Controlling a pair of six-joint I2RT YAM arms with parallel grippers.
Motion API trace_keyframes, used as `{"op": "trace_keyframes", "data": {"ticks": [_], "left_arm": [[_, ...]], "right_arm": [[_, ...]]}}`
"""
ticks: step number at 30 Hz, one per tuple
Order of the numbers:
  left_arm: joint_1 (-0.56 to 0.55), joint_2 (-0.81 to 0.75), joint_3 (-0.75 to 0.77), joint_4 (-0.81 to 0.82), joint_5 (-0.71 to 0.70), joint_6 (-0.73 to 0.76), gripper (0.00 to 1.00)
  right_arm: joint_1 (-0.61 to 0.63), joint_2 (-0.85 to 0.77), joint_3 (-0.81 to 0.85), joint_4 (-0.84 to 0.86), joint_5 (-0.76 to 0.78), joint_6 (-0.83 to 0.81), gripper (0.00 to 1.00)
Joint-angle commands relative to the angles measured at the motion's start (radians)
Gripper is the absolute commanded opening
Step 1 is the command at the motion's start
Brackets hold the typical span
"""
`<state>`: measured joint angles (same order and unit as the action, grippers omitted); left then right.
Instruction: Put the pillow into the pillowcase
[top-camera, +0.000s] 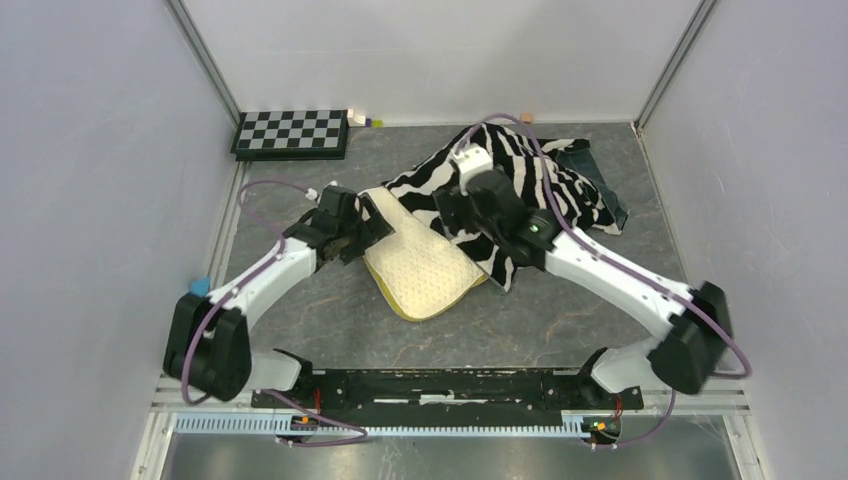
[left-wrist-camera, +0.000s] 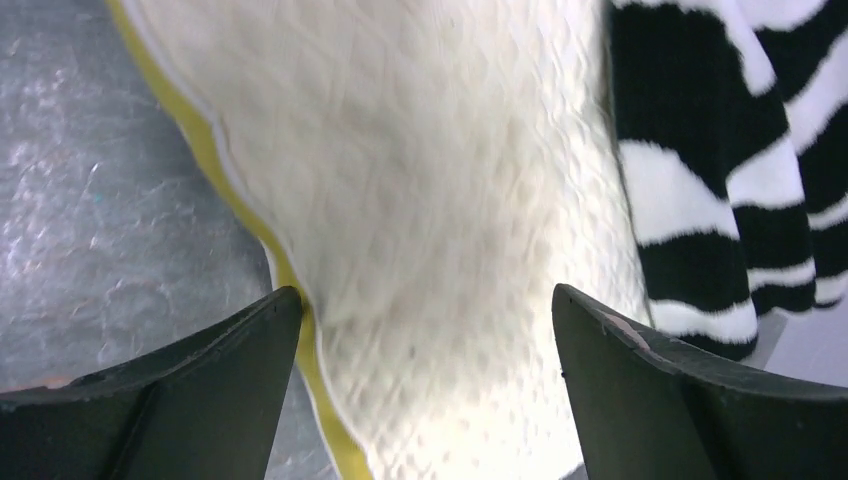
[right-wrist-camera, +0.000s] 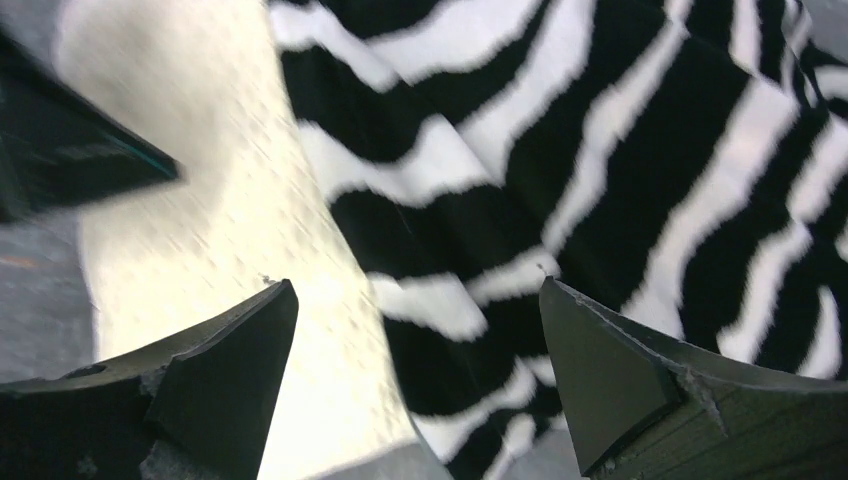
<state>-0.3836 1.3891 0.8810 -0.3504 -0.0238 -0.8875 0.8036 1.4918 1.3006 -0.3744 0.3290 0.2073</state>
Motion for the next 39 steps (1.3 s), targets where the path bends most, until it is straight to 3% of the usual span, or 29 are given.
{"op": "trace_keyframes", "data": {"ticks": [1,7,13,15,16,18,21,23,25,31,34,39], "left_arm": [[-0.026,-0.164,-0.085,-0.041,0.019,0.056,1.0],[-0.159,-0.289,-0.198,-0.087,-0.061,-0.002,1.0],[-0.307,-0.228,-0.216,-0.033,-0.105,-0.095,1.0],[-0.327,-0.188,-0.212,0.004,-0.11,-0.113,0.95],[-0.327,-0.168,-0.213,0.021,-0.107,-0.116,0.89],[-0.328,-0.12,-0.206,0.045,-0.106,-0.116,0.62],[-0.327,-0.079,-0.201,0.05,-0.117,-0.104,0.19],[-0.326,-0.071,-0.207,0.057,-0.128,-0.098,0.03],[-0.327,-0.055,-0.201,0.069,-0.125,-0.095,0.02],[-0.394,0.005,-0.066,0.099,-0.116,-0.103,0.02],[-0.426,-0.008,0.011,0.05,-0.151,-0.099,0.02],[-0.423,-0.055,-0.001,0.023,-0.175,-0.12,0.02]], "right_arm": [[-0.001,-0.167,-0.297,0.07,0.094,0.015,0.98],[-0.001,-0.254,-0.524,0.183,0.064,0.0,0.98],[-0.002,-0.195,-0.602,0.273,0.049,0.002,0.98],[-0.004,-0.188,-0.623,0.298,0.065,0.014,0.98],[-0.003,-0.186,-0.632,0.309,0.069,0.021,0.98],[-0.004,-0.18,-0.632,0.313,0.076,0.029,0.86],[-0.002,-0.182,-0.582,0.219,0.125,0.056,0.45],[0.003,-0.198,-0.553,0.165,0.14,0.07,0.18],[0.043,-0.217,-0.509,0.121,0.142,0.087,0.01],[0.342,-0.132,-0.279,0.086,0.096,0.146,0.0],[0.36,-0.114,-0.284,0.092,0.099,0.159,0.0],[0.309,-0.176,-0.356,0.094,0.122,0.149,0.0]]}}
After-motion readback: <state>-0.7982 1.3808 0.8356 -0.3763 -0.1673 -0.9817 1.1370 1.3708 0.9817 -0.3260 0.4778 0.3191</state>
